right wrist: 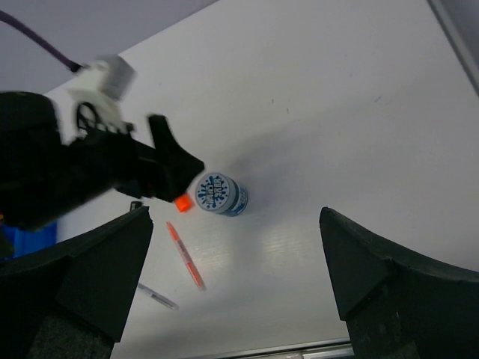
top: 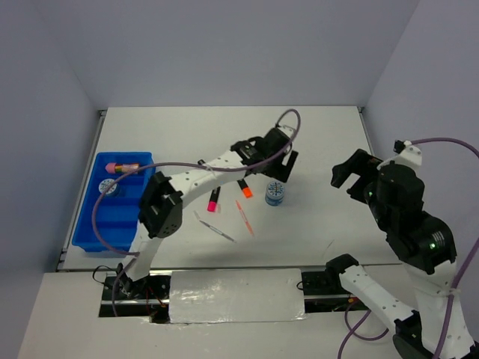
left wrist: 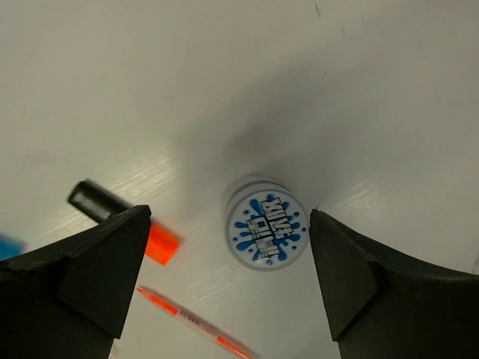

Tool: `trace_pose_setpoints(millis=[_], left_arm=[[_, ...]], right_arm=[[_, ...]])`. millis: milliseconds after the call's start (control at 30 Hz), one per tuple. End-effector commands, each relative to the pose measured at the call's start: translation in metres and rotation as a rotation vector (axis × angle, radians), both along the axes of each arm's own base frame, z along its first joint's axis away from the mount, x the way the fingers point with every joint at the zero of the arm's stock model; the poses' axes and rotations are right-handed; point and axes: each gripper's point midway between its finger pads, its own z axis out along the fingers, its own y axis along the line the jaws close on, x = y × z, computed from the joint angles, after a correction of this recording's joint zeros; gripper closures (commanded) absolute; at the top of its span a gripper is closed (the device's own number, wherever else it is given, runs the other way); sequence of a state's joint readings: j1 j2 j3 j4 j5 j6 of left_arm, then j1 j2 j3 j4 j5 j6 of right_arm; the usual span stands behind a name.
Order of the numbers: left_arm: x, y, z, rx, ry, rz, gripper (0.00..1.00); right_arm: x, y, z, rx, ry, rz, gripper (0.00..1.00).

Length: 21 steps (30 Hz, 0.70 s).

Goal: Sort the stationery into containers
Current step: Pick up the stationery from the center of the board.

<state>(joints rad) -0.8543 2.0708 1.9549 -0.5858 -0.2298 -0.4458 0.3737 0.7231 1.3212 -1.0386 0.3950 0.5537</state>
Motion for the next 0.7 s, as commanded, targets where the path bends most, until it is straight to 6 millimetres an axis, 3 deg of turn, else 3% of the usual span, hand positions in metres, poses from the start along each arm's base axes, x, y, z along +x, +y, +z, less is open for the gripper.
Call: trace_pose_setpoints(millis=[0,100,333,667], left_arm=[[0.001,-0.036,0.005,-0.005,-0.078,-0.102,0.01],[-0.007,-0.050,-0.019,0.045,-0.064,-0.134,0.01],[-0.016,-0.042,-0.069,0.134,0.024,-0.136,0.01],[-0.034,-0.038,-0.084,0.117,0.094,-0.151,0.01]], right_arm=[[-0.021,-0.026,0.015,-0.045,-0.015,-0.081,0.00],[-0.031,-0.035,0.019,-0.091,-0.008,-0.085,0.00],[-0.039,-0.032,0.025,-0.099,-0.031,-0.037,0.00],[-0.023,-0.017,0.023,-0.103,-0.020,0.023,0.00]])
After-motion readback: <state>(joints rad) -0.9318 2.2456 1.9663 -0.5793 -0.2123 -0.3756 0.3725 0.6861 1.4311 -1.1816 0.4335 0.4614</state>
